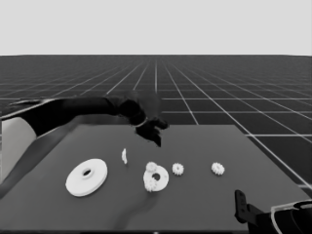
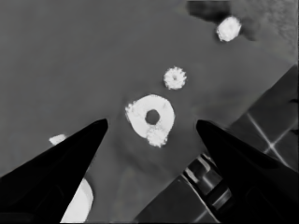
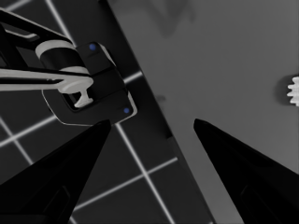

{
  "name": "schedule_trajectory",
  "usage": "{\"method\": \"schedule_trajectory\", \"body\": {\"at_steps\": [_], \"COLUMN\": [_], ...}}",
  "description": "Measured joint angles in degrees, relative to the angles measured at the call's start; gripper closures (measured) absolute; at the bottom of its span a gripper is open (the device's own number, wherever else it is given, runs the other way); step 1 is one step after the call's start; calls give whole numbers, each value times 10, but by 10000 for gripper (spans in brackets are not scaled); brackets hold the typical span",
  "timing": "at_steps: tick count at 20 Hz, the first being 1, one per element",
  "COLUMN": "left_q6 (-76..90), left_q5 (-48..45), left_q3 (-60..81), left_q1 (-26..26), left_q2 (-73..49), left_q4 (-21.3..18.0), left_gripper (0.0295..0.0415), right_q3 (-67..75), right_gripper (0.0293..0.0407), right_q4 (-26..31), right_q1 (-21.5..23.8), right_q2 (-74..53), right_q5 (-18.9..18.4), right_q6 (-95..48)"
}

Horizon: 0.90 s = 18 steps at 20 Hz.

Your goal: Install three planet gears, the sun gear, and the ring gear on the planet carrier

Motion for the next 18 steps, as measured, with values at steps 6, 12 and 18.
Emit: {"method": "schedule_trajectory", "body": {"at_steps": [6,12,18], "left_q6": [601,626,627], "left_q5": [-298,-310,-311], "left_q3": [515,536,537], "left_q1": [-47,-50,-50], "left_q2": [-567,-589,-590], "left_q4": [114,119,119], "left_gripper": [325,326,326], "right_q3": [0,-408,-679], "right_gripper": [315,311,315], "right_q4": [0,384,412], "right_q1": [0,331,329], "right_q2": [0,457,577], "right_q5": [0,-236,-231], "right_q6": [0,496,497]}}
